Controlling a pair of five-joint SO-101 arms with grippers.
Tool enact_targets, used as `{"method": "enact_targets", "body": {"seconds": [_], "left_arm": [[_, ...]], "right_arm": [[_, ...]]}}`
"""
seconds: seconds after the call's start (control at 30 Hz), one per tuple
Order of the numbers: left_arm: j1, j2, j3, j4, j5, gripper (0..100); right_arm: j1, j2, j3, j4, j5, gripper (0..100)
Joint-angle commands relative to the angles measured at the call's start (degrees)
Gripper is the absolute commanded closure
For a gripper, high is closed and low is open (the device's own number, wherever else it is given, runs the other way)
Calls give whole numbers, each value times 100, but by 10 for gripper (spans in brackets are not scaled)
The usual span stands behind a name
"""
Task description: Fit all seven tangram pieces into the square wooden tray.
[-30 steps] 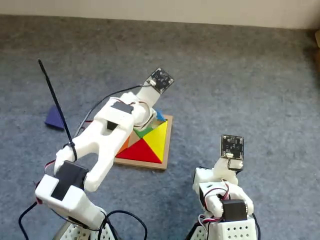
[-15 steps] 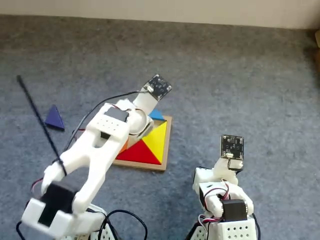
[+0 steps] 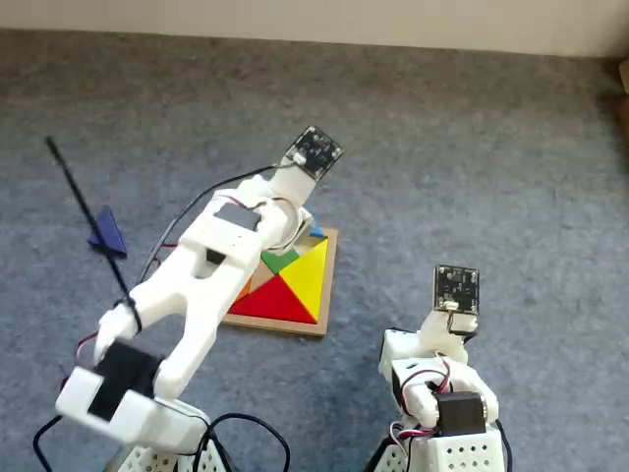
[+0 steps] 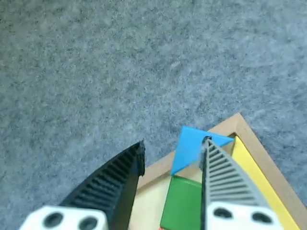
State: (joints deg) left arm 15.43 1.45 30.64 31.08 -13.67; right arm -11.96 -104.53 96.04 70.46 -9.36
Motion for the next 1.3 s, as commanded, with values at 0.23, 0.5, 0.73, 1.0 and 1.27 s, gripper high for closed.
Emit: {"method": "enact_targets", "body": {"seconds": [0.23,0.5,0.73,1.0,1.27], "left_arm": [[13,673,-602,756,-360,805],[286,-119,180,1002,-369,848],[286,-1429,778,985,-343,848],[268,-2114,875,721,-141,848],[57,-1560,927,-730,211,845]], "right_arm": [[57,-119,734,31,53,995],[57,-119,734,31,53,995],[57,-119,734,31,53,995],[57,-119,734,31,53,995],[57,-119,734,31,53,995]]}}
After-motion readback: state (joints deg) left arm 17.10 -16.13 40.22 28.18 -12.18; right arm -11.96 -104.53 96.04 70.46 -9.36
